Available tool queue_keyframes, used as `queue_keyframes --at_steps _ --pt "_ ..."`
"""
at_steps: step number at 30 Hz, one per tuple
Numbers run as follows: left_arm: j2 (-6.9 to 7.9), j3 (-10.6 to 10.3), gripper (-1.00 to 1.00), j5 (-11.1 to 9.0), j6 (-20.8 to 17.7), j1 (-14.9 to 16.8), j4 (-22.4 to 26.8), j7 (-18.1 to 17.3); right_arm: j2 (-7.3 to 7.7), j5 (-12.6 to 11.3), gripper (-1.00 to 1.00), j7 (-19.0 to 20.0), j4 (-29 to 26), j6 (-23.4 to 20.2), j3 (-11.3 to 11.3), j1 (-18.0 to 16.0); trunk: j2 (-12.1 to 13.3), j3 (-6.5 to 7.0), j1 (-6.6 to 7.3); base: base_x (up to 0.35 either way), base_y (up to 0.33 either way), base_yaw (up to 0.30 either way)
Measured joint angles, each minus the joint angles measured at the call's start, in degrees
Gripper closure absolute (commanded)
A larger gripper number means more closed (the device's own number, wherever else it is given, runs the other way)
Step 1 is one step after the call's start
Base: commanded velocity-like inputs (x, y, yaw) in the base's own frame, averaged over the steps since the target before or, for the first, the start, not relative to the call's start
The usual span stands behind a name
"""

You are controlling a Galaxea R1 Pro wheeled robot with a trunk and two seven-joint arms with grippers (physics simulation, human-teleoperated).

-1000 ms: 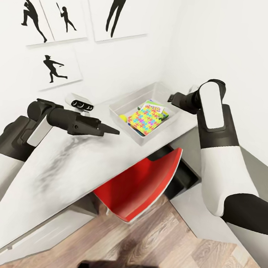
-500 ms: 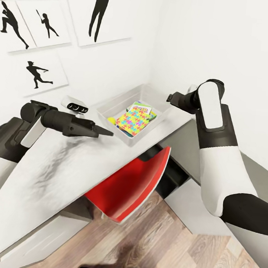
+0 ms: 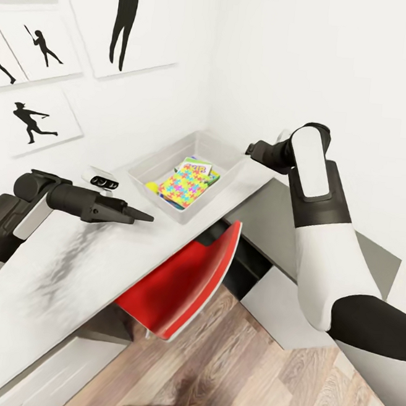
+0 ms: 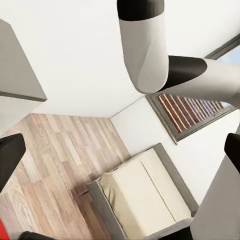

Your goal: Put all the toys in the child's room - the three board games (two on the bed and one on the table), the two jigsaw puzzles on the table, and the tennis ball on the table - inside the toy box on the table in the child's room.

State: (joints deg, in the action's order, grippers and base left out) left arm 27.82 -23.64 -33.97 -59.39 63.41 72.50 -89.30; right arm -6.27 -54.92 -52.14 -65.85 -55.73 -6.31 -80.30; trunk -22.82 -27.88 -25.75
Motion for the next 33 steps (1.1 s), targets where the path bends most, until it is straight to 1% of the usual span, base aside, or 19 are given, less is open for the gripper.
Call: queue_keyframes --at_steps 5,6,8,9,11,15,24,33 --pt "2.31 0.1 -1.00 -0.1 0.0 -0.8 0.0 -0.4 -0.23 -0.1 -1.00 -0.1 0.1 1.2 -0.2 0.7 0.0 0.42 -0.02 -0.125 0.000 -0.163" --pt "2.59 0.1 -1.00 -0.2 0.0 -0.9 0.0 -0.4 -0.28 -0.1 -1.00 -0.1 0.1 1.2 -0.2 0.8 0.0 0.51 -0.02 -0.193 0.000 -0.163" --pt "3.14 0.1 -1.00 -0.2 0.0 -1.0 0.0 -0.4 -0.72 -0.1 -1.00 -0.1 0.2 1.3 -0.3 0.9 0.0 0.67 -0.01 -0.127 0.000 -0.163" --pt "3.35 0.1 -1.00 -0.2 0.0 -1.0 0.0 -0.4 -1.18 -0.1 -1.00 0.0 0.2 1.4 -0.2 1.0 0.0 0.76 -0.01 -0.079 0.000 -0.163" --pt "3.55 0.1 -1.00 -0.2 0.0 -1.1 0.0 -0.4 -1.88 -0.1 -1.00 0.0 0.3 1.5 -0.2 1.0 0.0 0.92 0.00 -0.046 0.000 -0.163" --pt "3.76 0.1 -1.00 -0.3 0.0 -1.1 0.0 -0.4 -2.54 -0.1 -1.00 0.0 0.4 1.7 -0.3 1.2 0.0 1.26 0.00 -0.018 0.000 -0.163" --pt "3.83 0.2 -1.00 -0.3 0.0 -1.3 -1.7 -0.4 -2.89 0.0 -1.00 -0.1 0.4 2.1 -0.5 1.3 0.0 2.01 0.00 -0.003 0.000 -0.163" --pt "3.84 0.2 -1.00 -0.3 0.0 -1.3 -2.0 -0.4 -3.10 0.0 -1.00 0.0 0.4 2.1 -0.5 1.8 0.0 2.77 -0.01 -0.038 0.000 -0.163"
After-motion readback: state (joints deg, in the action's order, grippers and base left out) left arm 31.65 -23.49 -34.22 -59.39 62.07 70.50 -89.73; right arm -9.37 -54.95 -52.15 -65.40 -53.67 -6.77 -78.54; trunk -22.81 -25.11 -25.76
